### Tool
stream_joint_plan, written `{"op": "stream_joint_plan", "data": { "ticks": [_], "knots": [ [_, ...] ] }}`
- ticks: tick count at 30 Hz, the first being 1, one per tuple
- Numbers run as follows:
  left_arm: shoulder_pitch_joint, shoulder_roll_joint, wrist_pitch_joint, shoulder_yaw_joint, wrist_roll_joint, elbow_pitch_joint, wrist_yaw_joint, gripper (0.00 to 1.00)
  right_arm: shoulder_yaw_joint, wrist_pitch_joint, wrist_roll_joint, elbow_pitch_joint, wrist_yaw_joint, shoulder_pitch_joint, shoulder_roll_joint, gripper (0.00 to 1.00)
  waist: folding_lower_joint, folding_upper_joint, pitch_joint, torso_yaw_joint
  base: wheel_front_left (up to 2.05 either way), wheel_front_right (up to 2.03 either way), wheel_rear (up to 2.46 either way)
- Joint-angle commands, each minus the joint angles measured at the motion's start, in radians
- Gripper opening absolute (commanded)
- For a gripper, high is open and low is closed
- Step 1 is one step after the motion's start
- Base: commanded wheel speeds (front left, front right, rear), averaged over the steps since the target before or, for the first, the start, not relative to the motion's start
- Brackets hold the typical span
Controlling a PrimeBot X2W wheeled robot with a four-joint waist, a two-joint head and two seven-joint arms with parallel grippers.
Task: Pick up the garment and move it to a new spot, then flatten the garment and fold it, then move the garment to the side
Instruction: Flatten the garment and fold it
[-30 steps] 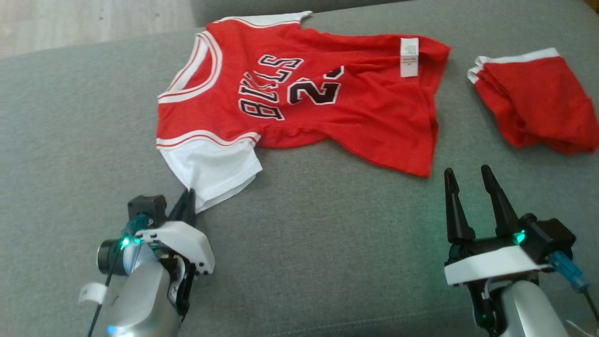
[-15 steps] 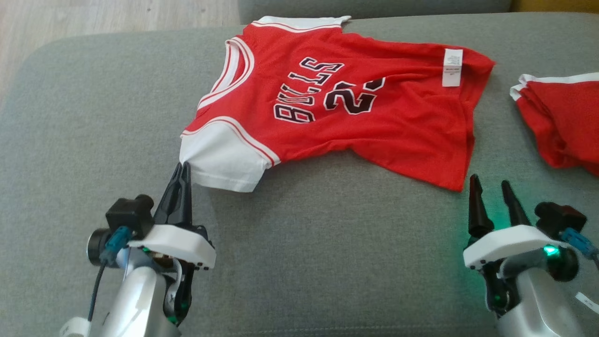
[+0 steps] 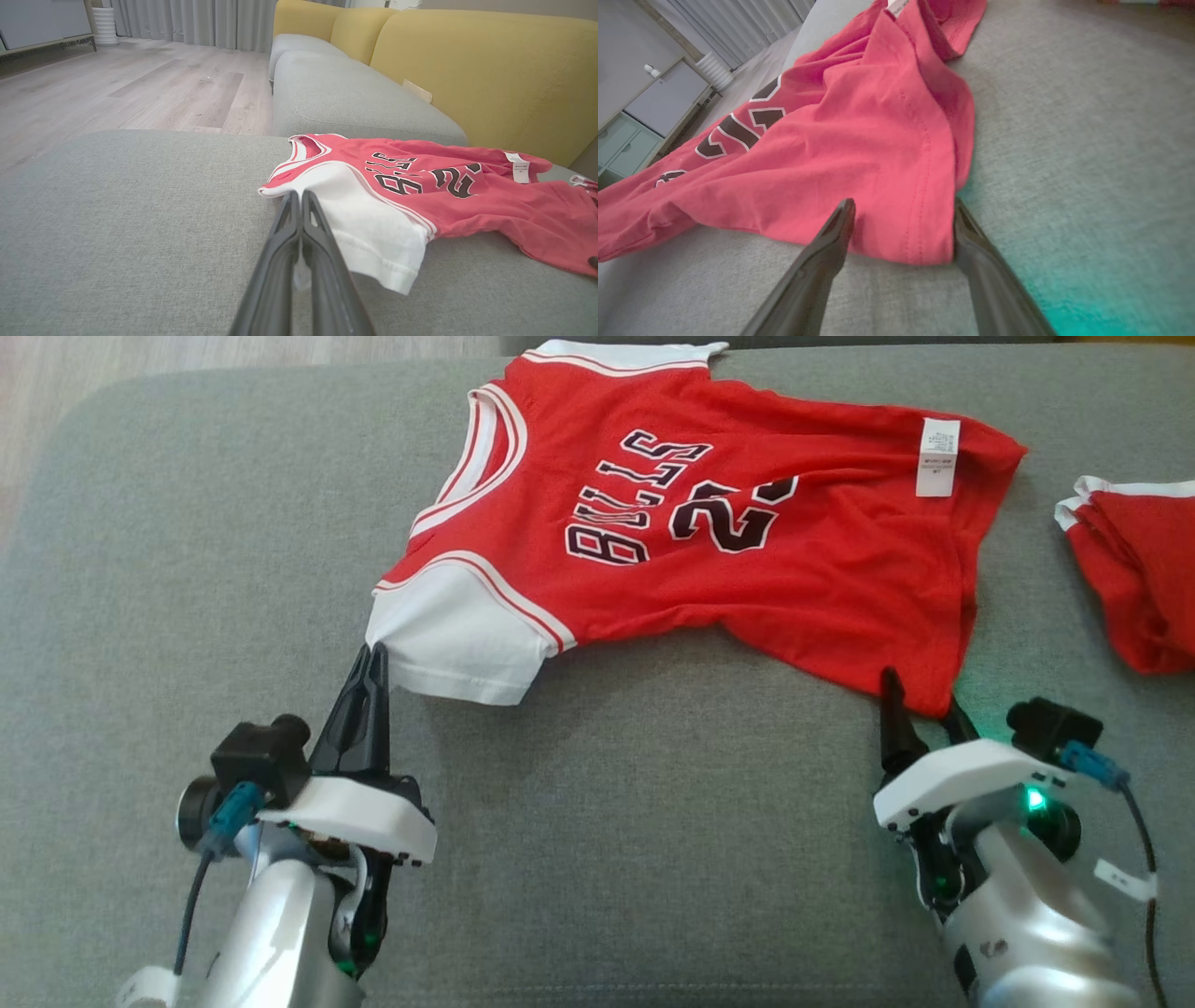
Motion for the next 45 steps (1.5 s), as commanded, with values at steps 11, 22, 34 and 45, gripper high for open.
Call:
{"op": "stream_joint_plan", "data": {
  "ticks": [11,22,34,45],
  "knots": [
    [-0.024,0.009,-0.012,0.071,-0.021,-0.038,0.009,0.00,0.123,-0.041,0.034,0.032,-0.001,-0.065,0.009,0.00,0.0000,0.0000,-0.025,-0.013,0.00,0.00,0.00],
    [-0.037,0.009,-0.012,0.191,-0.090,-0.176,-0.032,0.00,-0.008,-0.022,-0.229,-0.332,-0.001,-0.042,0.001,0.00,0.0000,0.0000,-0.123,-0.062,0.00,0.00,0.00],
    [-0.117,0.009,-0.012,0.275,-0.178,-0.428,-0.040,0.00,0.058,0.266,-0.249,-0.782,-0.001,-0.100,-0.146,0.00,0.0000,0.0000,-0.227,-0.080,0.00,0.00,0.00],
    [-0.159,0.065,0.179,0.280,-0.212,-0.698,-0.015,0.00,-0.060,0.546,-0.262,-1.141,-0.001,0.002,-0.106,0.00,0.0000,0.0000,-0.217,-0.071,0.00,0.00,0.00]
  ]
}}
